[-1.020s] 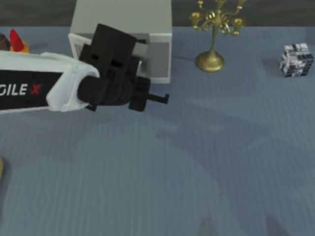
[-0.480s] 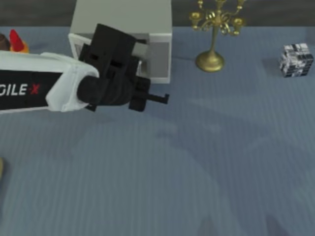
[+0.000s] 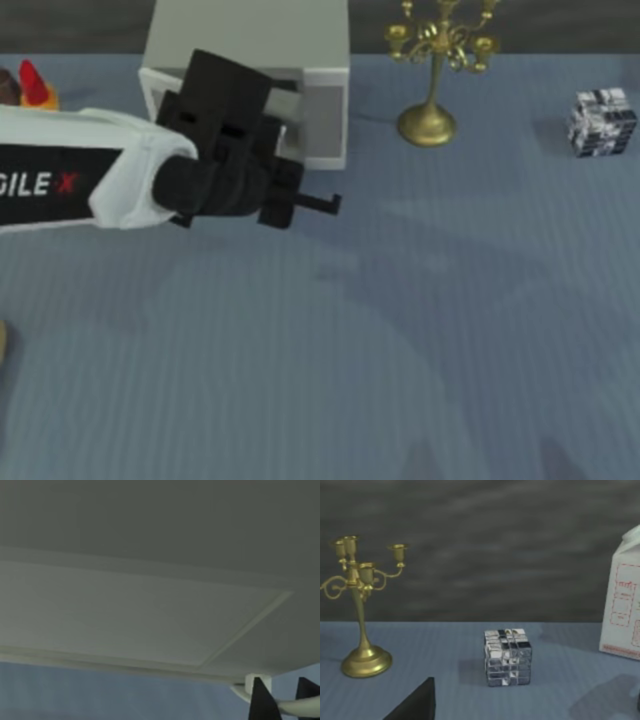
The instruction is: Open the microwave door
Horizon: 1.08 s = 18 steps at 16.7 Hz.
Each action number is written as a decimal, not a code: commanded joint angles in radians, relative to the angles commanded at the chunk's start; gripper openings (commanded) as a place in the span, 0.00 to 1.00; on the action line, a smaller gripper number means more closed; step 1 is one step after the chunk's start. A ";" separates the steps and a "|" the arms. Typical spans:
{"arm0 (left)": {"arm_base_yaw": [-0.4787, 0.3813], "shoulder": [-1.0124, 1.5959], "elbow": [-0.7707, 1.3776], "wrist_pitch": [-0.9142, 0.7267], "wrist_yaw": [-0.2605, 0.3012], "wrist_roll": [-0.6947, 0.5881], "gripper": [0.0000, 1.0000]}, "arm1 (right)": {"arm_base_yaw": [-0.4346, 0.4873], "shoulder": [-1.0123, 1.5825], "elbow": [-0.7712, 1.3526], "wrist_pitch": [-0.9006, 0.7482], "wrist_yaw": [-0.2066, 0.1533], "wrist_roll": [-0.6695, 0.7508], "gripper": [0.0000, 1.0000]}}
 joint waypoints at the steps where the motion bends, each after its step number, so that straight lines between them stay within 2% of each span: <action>1: 0.005 -0.006 -0.006 0.003 0.007 0.010 0.00 | 0.000 0.000 0.000 0.000 0.000 0.000 1.00; 5: 0.021 -0.025 -0.031 0.012 0.033 0.047 0.00 | 0.000 0.000 0.000 0.000 0.000 0.000 1.00; 18: 0.022 -0.026 -0.032 0.012 0.034 0.049 0.00 | 0.000 0.000 0.000 0.000 0.000 0.000 1.00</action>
